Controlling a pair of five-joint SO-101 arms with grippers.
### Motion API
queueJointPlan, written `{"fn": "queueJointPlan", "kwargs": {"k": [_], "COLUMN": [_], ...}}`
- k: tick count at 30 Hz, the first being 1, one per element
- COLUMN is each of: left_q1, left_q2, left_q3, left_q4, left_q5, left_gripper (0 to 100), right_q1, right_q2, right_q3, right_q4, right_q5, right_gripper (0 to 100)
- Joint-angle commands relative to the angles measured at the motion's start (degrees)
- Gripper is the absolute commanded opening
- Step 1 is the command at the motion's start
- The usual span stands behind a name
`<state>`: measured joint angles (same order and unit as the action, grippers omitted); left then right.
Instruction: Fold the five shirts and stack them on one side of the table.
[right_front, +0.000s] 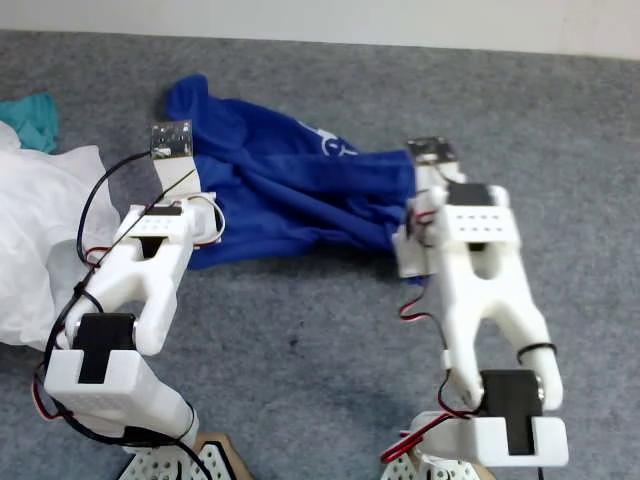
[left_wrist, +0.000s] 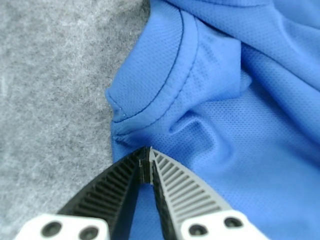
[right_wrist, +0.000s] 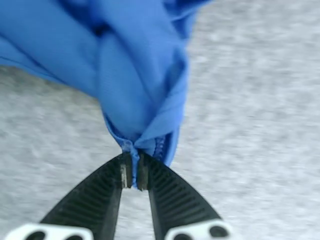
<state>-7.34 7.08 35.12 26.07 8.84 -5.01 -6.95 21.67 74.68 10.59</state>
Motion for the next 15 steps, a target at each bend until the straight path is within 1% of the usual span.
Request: {"fn": "queueJointPlan", "kwargs": {"k": [1, 3, 7, 15], "left_q1": [0.13, 0.13, 0.13, 0.13], "left_q2": [-0.13, -0.13, -0.13, -0.13], "left_q3": [-2.33, -2.33, -2.33, -2.33], "left_q4": [-0.70, -0.70, -0.70, -0.70], "left_q5": [-0.35, -0.35, -0.35, -0.35], "left_gripper": [1, 1, 1, 1], "right_q1": [8.57, 13.14, 19.38, 23.78], "right_q2": [-4.44, -5.58, -6.46, -6.29], "right_q3": [-2.42, -2.42, -2.24, -2.59], "right_q4": [-0.84, -4.79, -13.76, -30.90], "right_q5": [8.09, 10.46, 10.99, 10.81], "right_gripper": [0.5, 0.5, 0.5, 0.5]}}
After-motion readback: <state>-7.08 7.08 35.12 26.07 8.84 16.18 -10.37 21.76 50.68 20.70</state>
